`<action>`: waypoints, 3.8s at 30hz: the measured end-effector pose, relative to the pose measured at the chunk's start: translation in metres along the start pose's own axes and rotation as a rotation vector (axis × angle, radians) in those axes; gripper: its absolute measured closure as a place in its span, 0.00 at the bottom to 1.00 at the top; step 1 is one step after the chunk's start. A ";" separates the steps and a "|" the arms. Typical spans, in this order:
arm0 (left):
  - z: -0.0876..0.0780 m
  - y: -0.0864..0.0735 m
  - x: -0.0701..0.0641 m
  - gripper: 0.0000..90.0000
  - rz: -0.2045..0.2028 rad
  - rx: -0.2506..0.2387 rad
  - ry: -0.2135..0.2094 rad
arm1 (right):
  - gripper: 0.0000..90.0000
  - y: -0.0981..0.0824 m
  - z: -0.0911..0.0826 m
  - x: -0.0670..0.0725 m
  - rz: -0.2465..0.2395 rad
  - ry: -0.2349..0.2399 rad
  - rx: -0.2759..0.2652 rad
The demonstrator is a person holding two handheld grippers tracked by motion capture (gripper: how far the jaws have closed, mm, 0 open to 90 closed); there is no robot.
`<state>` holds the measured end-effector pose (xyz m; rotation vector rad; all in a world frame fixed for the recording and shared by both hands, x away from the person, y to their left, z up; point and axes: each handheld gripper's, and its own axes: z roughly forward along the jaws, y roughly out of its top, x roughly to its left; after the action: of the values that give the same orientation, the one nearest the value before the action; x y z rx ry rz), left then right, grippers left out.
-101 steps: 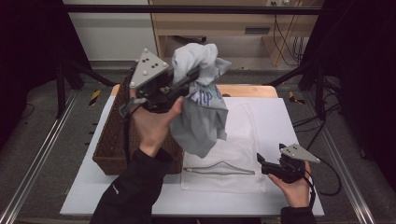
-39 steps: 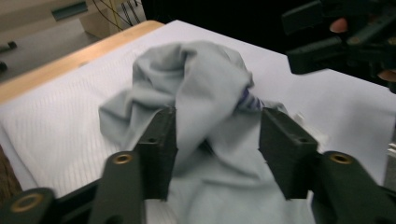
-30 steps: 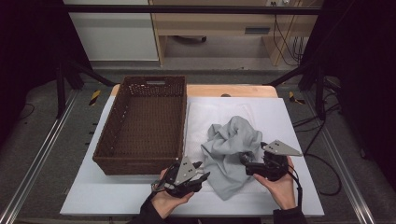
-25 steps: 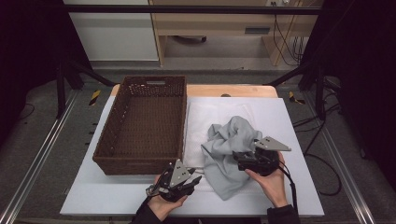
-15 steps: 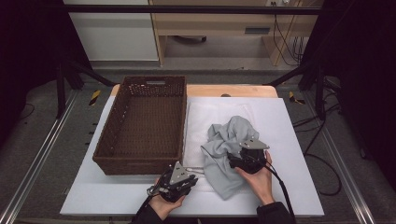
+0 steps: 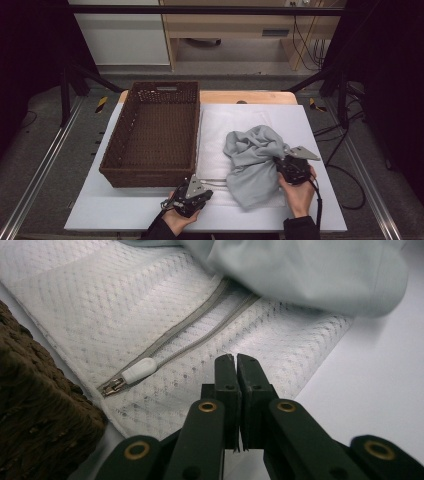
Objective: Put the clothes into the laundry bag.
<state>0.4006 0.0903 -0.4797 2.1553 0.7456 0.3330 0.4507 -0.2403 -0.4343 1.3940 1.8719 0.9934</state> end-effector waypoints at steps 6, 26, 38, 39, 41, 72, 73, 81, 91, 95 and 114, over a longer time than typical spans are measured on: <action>0.000 0.000 0.001 0.97 0.000 -0.003 0.013 | 0.86 -0.007 -0.016 -0.029 0.017 -0.079 0.016; 0.008 -0.001 -0.002 0.99 0.020 0.022 0.029 | 0.37 0.003 -0.050 -0.018 -0.028 -0.109 -0.123; 0.009 0.000 -0.010 0.99 0.044 0.029 0.079 | 0.25 -0.021 0.025 0.043 -0.121 0.088 0.099; 0.009 0.000 -0.008 0.99 0.040 0.031 0.071 | 0.26 -0.023 0.029 0.044 -0.118 0.089 0.117; 0.009 -0.001 -0.006 0.99 0.034 0.027 0.056 | 0.29 -0.027 0.034 0.044 -0.120 0.088 0.144; 0.011 0.001 -0.010 1.00 0.017 0.018 0.034 | 0.78 -0.038 0.003 -0.004 -0.071 0.043 0.157; 0.011 0.002 -0.011 1.00 0.018 0.021 0.037 | 0.73 -0.036 0.001 -0.005 -0.061 0.063 0.145; 0.012 0.003 -0.012 1.00 0.025 0.034 0.044 | 0.59 -0.010 -0.031 0.015 -0.071 0.142 -0.060; 0.012 0.003 -0.012 1.00 0.032 0.036 0.042 | 0.70 -0.005 0.009 0.078 -0.153 0.335 0.034; 0.012 0.003 -0.012 1.00 0.033 0.037 0.041 | 0.71 -0.018 0.028 0.087 -0.181 0.322 0.124; 0.008 0.019 -0.009 0.87 0.044 0.017 0.055 | 0.99 -0.022 0.035 0.084 -0.201 0.232 0.183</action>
<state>0.4041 0.0706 -0.4702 2.1885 0.7349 0.4119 0.4455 -0.1556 -0.4739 1.1999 2.2735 0.9346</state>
